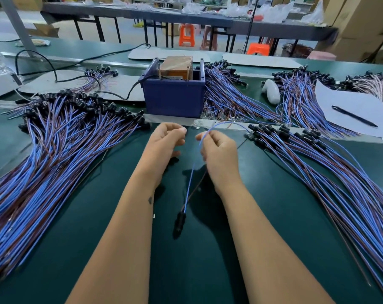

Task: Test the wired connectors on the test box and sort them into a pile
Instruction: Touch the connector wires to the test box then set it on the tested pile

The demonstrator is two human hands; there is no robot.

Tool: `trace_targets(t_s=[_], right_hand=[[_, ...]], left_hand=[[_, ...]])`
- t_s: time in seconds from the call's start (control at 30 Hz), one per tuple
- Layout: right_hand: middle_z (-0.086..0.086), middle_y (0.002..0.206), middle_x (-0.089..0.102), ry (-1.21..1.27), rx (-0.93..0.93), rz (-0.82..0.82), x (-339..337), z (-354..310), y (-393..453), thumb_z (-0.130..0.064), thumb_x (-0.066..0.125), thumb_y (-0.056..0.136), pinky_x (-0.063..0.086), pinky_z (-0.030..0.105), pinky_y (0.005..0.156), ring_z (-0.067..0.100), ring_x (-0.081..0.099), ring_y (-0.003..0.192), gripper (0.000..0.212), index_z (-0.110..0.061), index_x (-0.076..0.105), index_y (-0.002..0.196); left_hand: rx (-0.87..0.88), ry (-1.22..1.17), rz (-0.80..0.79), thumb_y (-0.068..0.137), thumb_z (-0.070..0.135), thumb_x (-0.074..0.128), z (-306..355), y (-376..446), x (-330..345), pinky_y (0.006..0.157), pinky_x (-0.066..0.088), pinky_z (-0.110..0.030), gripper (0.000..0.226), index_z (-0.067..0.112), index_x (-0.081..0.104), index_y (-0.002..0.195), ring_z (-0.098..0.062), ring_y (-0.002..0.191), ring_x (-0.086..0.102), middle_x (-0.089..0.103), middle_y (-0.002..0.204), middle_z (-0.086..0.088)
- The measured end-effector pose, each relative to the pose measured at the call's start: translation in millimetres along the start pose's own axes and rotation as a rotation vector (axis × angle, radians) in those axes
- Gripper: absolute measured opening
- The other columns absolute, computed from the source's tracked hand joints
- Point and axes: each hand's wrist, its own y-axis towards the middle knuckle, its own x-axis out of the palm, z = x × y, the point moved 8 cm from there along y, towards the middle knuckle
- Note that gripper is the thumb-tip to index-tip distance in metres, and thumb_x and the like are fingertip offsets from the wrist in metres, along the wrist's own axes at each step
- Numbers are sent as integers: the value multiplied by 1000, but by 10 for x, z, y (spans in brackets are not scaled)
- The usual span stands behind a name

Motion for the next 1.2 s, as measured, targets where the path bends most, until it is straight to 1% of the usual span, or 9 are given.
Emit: trace_targets(t_s=[0.07,0.23,0.37,0.57,0.63,0.77,0.87,1.0,1.2], right_hand=[[-1,60,52,-273,-96,-107,156,-61,-77,-15,51,96,37,34,59,20,45,61,23,-13,60,74],[9,96,70,-633,-161,-220,323,-84,-209,-24,44,95,45,37,67,33,60,89,19,-15,61,92],[11,104,70,-585,-137,-185,294,-127,-203,-24,39,99,51,42,78,35,61,96,27,-14,62,107],[8,102,70,-570,-155,-198,308,-119,-201,-32,38,102,45,38,69,33,59,93,28,-19,63,102],[8,97,70,-576,-134,-195,302,-103,-186,-33,39,102,45,38,68,34,58,91,28,-18,63,98],[9,91,68,-609,-144,-167,296,-110,-193,-29,42,101,41,38,64,34,58,87,20,-17,58,94],[8,94,69,-573,-132,-112,240,-107,-183,-25,45,100,46,39,72,31,59,89,17,-18,59,104],[-1,76,64,-430,-53,0,95,-49,-120,-27,47,98,40,33,65,24,57,77,13,-22,59,95],[-10,62,53,-169,72,153,-111,38,-61,-24,50,96,37,29,61,11,47,59,13,-22,61,88]], left_hand=[[-9,1,-23,99,26,53,-4,-15,47,82,51,-29,8,25,61,97,-8,85,64,65,96,3],[-15,89,-95,99,25,57,-40,-87,184,69,49,-17,16,14,68,98,-5,70,59,66,77,6],[23,180,-126,102,23,50,-38,-110,207,81,46,-30,33,-4,68,99,-14,81,58,67,85,-7],[95,124,84,97,12,59,7,-68,46,71,49,-13,18,18,71,86,0,69,62,69,75,7],[97,210,165,97,17,59,-1,-50,-29,69,51,-17,16,18,72,88,-5,69,63,69,74,6],[65,369,200,99,24,52,-45,-23,-77,78,59,-44,23,16,71,90,-23,79,69,71,80,-3],[46,380,220,102,25,45,-54,-33,-91,65,59,-37,31,20,70,84,-19,68,68,71,75,-2],[39,345,274,103,26,38,-35,-60,-162,49,46,-24,33,22,67,88,-11,43,54,56,46,2],[-150,83,401,91,11,38,-126,-56,-330,48,25,-28,31,18,67,86,-11,40,28,33,41,12]])
